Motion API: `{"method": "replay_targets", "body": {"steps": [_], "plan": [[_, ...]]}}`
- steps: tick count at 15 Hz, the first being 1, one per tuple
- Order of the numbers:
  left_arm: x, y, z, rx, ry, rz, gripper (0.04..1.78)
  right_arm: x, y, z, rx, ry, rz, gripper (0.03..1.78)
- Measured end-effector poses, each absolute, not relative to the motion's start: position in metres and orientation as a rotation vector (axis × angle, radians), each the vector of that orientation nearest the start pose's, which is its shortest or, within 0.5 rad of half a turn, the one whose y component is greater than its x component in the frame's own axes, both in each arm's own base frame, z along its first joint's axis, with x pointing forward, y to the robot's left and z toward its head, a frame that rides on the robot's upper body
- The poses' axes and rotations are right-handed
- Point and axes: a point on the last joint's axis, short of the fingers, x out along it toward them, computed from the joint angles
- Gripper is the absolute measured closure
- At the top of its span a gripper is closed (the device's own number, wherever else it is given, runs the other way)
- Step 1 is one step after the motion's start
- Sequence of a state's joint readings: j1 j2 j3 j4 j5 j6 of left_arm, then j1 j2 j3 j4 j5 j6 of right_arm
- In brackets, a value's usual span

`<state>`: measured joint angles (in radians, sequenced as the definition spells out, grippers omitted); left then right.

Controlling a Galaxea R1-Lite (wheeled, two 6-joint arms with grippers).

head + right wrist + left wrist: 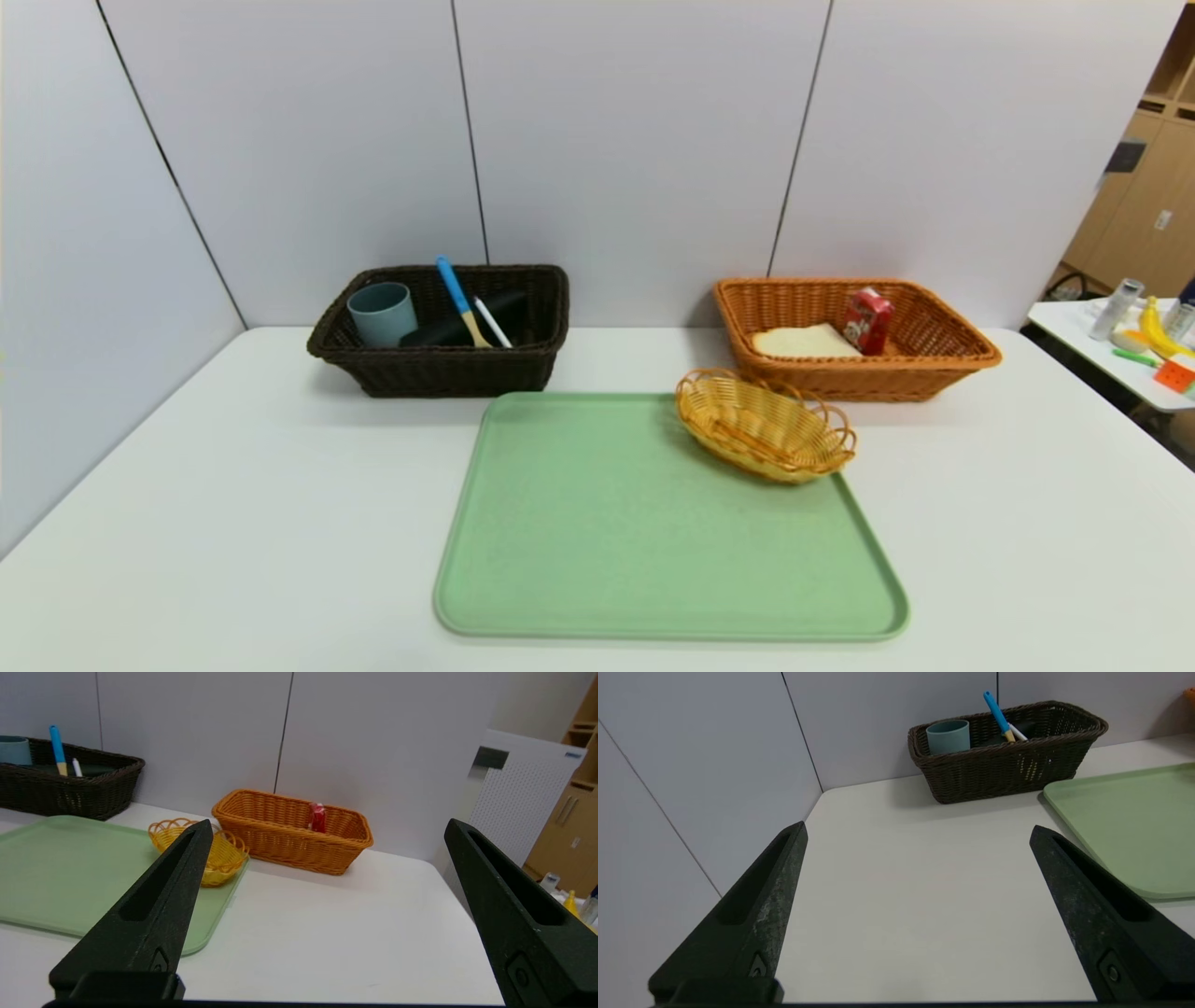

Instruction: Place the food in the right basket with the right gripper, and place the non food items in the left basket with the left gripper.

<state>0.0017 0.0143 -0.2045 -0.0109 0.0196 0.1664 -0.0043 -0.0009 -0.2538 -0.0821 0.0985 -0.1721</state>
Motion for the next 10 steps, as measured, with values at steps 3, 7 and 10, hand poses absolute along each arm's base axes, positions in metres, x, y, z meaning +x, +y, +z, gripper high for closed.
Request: {"method": "replay_targets", "body": {"steps": [3, 7, 10], "plan": [[-0.036, 0.0, 0.117, 0.165, -0.19, 0.038, 0.13, -0.037, 0.002, 0.125, -0.209, -0.317, 0.06, 0.1], [-0.025, 0.001, 0.089, 0.153, -0.105, 0.043, 0.13, -0.025, 0.002, 0.092, -0.18, -0.154, 0.078, 0.1], [-0.023, 0.0, 0.082, 0.151, -0.06, -0.004, 0.13, -0.023, 0.001, 0.082, -0.179, -0.064, 0.051, 0.1]]}}
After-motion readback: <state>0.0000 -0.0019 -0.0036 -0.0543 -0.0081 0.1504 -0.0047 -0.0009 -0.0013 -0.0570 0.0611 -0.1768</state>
